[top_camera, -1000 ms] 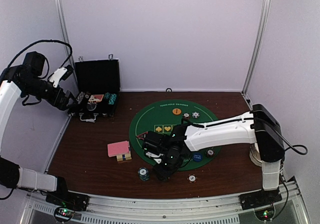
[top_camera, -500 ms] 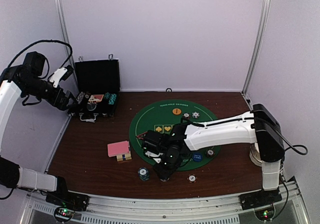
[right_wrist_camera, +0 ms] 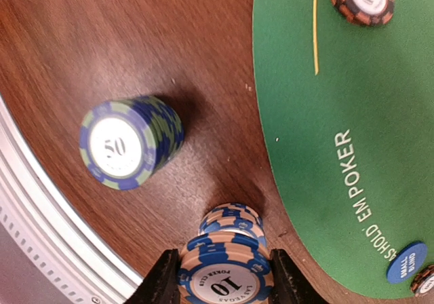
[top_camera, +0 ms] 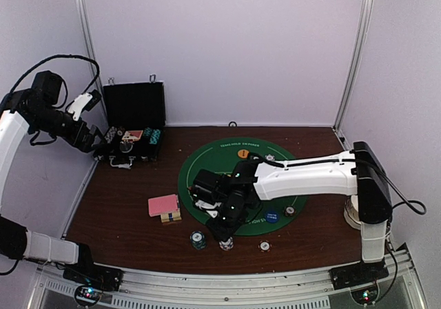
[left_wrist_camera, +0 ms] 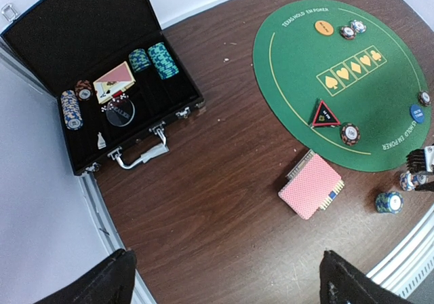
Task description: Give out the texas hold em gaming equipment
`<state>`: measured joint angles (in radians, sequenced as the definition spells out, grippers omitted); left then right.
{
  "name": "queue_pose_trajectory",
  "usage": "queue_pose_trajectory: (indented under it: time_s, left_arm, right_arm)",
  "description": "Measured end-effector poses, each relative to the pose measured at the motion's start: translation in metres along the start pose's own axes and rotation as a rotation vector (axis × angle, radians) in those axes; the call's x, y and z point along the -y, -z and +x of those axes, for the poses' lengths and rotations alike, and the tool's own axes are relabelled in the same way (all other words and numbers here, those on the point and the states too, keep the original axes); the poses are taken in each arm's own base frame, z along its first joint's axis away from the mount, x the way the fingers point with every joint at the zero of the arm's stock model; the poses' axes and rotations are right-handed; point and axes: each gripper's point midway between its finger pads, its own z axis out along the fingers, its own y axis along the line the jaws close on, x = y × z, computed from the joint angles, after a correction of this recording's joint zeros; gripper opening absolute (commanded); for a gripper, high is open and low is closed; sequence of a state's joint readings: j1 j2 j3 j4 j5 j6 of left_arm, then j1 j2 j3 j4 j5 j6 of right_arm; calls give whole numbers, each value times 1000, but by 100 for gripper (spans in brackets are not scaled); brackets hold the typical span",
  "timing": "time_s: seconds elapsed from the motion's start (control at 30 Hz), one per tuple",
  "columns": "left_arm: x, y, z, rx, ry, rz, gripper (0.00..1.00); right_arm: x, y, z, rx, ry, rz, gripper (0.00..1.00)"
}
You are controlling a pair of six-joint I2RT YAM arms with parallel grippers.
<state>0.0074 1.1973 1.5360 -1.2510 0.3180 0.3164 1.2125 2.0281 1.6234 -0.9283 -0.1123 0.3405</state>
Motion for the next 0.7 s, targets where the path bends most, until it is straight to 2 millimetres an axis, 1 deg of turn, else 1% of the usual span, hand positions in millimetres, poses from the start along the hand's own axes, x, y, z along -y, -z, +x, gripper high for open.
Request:
queue_pose_trajectory:
  time_s: [0.13, 0.3, 0.4, 0.5, 0.6, 0.7]
  left_arm:
    - [0, 2, -3, 7, -3, -4, 98]
    - [-1, 3, -3, 8, -3, -5, 97]
    - [0, 3, -2, 6, -2, -4, 97]
    - [0, 3, -2, 3, -1, -3, 98]
    - [0, 3, -1, 2, -1, -4, 98]
    - [-1, 3, -1, 1, -1, -6, 98]
  right_arm:
    - [0, 12, -12, 32, 0, 8, 9]
    - [5, 29, -30, 76, -18, 13, 6]
    - [12, 40, -46, 109, -39, 17, 4]
    - [22, 48, -67, 152, -69, 18, 2]
    - [37, 46, -82, 170, -103, 28, 1]
    - [52, 34, -88, 159, -133, 41, 0]
